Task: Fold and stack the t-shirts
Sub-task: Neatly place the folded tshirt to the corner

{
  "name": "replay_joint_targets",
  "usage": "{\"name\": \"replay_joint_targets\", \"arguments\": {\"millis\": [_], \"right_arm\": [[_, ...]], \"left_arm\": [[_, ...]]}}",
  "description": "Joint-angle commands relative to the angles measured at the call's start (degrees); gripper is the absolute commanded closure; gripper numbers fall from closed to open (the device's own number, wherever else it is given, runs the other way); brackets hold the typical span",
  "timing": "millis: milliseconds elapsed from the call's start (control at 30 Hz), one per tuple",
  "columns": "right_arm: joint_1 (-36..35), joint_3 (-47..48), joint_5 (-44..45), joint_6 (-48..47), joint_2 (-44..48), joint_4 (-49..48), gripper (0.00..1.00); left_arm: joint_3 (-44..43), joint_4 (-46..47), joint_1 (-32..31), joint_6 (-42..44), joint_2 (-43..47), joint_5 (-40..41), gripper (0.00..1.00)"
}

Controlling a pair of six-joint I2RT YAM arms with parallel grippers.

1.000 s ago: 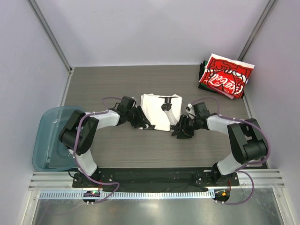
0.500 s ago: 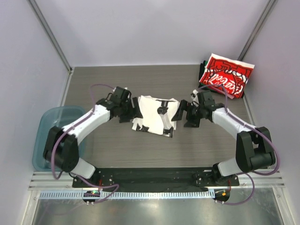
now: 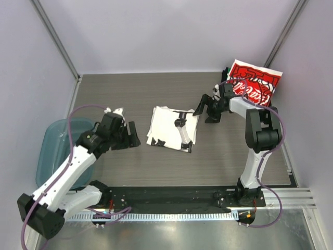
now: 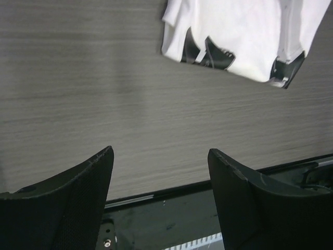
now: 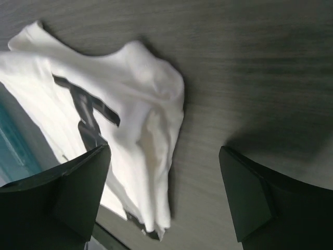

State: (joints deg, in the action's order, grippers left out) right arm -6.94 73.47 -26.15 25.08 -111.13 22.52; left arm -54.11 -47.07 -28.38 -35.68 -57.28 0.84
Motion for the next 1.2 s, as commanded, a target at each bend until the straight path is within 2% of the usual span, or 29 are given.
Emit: {"name": "replay_joint_targets", "arguments": {"millis": [0, 267, 367, 400, 500, 533, 633, 667, 733, 767, 867, 1033, 1167], "right_arm": [[0.3, 4.4, -2.1, -1.9, -3.9, -3.0, 0.10], [0.2, 2.0, -5.0, 0.1, -10.7, -9.6, 0.23], [0.1, 0.3, -5.8, 0.0, -11.4, -11.7, 0.35], [0.1, -0.7, -6.5, -0.1, -11.7, -12.1, 0.44], [0.1, -2.4, -8.3, 0.0, -12.2, -14.2, 0.60], [0.1, -3.1, -10.0, 0.2, -12.2, -15.7, 0.62], [0.2, -5.4, -10.9, 0.0, -10.6, -17.3, 0.63], [0.1, -5.9, -10.8, -0.4, -10.2, -17.3, 0.59], [0.2, -6.5, -10.4, -0.6, -9.0, -17.7, 0.44], [0.2, -6.5, -10.0, -0.6, -8.7, -17.7, 0.30], [0.7, -6.6, -11.5, 0.2, -7.6, -18.4, 0.21], [1.0, -8.0, -13.9, 0.1, -6.6, -20.1, 0.23], [1.0, -9.1, -14.7, -0.9, -7.4, -20.5, 0.33]], "left_arm": [[4.5, -1.0, 0.4, -2.1, 5.0, -0.6, 0.26], [5.1, -2.9, 0.4, -1.8, 10.1, -1.8, 0.27], [4.7, -3.6, 0.4, -1.0, 10.5, -1.3, 0.27], [4.9, -3.6, 0.3, -1.0, 10.6, -1.3, 0.27], [4.8, -3.5, 0.3, -1.0, 10.4, -1.3, 0.27], [4.6, -3.9, 0.4, -1.0, 10.4, 0.4, 0.27], [4.6, -3.9, 0.3, -1.1, 10.9, 0.7, 0.27], [4.6, -3.8, 0.3, -1.1, 11.0, 0.8, 0.27], [4.9, -3.6, 0.4, -1.1, 11.3, 1.0, 0.27], [5.1, -3.5, 0.4, -1.1, 11.4, 0.8, 0.27], [5.3, -3.0, 0.3, -1.1, 11.2, 0.9, 0.27], [6.0, -1.8, 0.4, -1.4, 11.8, 1.2, 0.28], [6.3, -1.7, 0.4, -1.6, 12.2, 1.4, 0.28]]}}
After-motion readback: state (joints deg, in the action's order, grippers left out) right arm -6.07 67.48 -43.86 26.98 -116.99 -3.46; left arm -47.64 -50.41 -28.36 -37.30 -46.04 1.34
